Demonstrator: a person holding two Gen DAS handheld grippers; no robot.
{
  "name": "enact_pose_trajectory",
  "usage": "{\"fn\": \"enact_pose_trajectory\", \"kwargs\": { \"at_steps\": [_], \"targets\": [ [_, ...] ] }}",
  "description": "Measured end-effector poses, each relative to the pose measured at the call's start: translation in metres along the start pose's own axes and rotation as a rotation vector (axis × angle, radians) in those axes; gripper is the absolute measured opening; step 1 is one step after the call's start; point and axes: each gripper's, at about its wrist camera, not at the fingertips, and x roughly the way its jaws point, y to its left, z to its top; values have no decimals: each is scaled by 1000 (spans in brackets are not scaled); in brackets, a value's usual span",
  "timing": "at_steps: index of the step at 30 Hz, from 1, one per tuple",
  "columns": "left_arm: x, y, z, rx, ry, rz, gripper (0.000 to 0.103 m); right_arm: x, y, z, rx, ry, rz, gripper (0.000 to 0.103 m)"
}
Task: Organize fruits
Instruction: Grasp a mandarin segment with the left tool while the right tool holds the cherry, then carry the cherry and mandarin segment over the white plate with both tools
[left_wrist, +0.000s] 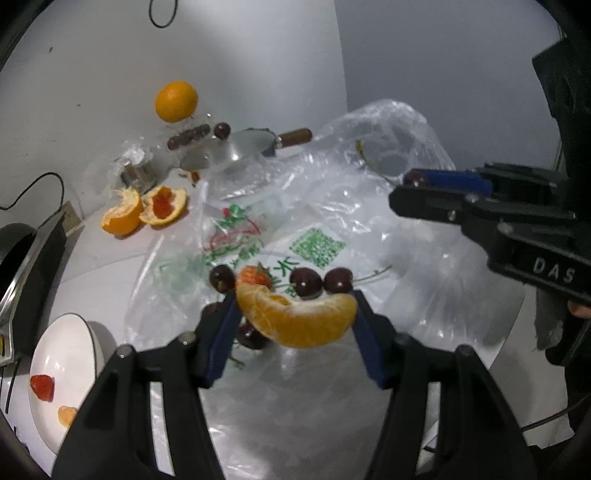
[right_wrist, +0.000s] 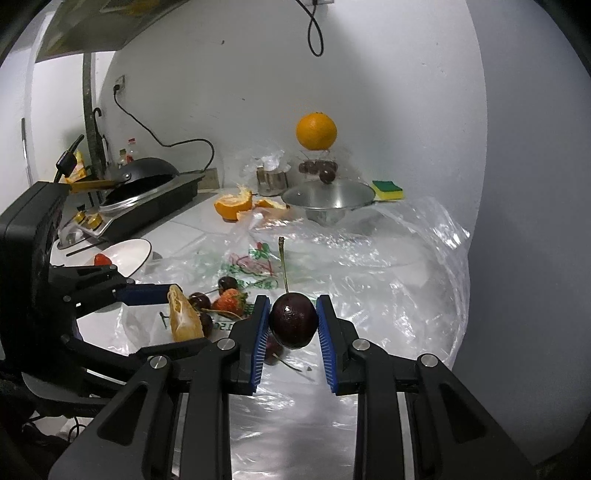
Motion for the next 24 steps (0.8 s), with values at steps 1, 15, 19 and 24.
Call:
{"fn": "enact_pose_trajectory", "kwargs": {
  "at_steps": [1,15,19,24],
  "targets": [
    [-3,2,0,-4,-5,3,60,-1,2,1,-3,-1,1,27],
    [-41,32,-7,-52,-59,30,60,-2,39,18,-53,-18,27,27],
    [-48,44,-11,-66,-66,40,60,1,50,22,-65,-20,36,27],
    [-56,59,-17,-85,-74,51,60,6,66,27,-83,-18,45,27]
  ]
}}
